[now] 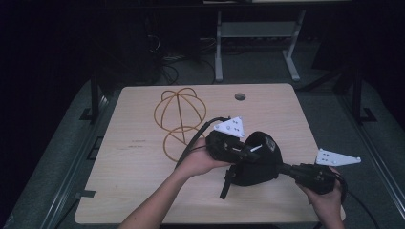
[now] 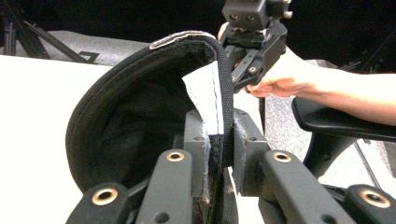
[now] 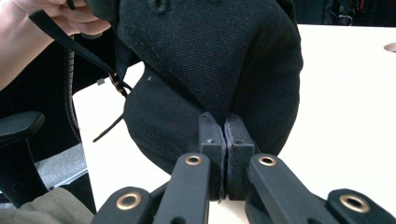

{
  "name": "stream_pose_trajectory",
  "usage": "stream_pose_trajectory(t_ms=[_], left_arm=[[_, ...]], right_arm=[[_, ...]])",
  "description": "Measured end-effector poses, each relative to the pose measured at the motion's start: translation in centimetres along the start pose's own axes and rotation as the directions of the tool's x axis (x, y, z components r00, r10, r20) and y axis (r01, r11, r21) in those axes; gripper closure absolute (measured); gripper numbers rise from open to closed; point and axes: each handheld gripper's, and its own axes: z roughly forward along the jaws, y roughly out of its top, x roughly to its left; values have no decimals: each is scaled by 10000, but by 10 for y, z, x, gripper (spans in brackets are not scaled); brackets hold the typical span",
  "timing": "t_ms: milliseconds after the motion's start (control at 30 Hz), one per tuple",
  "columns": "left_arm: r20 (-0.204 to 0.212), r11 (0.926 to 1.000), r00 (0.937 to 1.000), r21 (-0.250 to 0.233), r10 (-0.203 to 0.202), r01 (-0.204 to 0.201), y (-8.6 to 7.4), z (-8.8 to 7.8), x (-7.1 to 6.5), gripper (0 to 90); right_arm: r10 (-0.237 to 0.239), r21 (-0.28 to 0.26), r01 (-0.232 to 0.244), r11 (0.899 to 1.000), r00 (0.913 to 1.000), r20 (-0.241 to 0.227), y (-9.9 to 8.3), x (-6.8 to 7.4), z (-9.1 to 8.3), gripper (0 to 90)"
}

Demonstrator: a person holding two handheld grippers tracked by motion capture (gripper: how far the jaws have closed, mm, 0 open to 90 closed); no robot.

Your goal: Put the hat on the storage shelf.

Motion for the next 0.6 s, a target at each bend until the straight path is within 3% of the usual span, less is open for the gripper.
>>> stream_pose_trajectory(t_ms=[300, 600], left_arm=[[-1019, 9996, 9945, 180, 241, -224, -8, -19, -7, 588], [-1438, 9995, 9895, 301, 158, -116, -32, -33, -12, 567]], right_arm=[[-18, 13, 18, 10000, 9998, 183, 11, 2, -3, 887], [204, 180, -211, 9996, 9991, 374, 25, 0, -10, 887]])
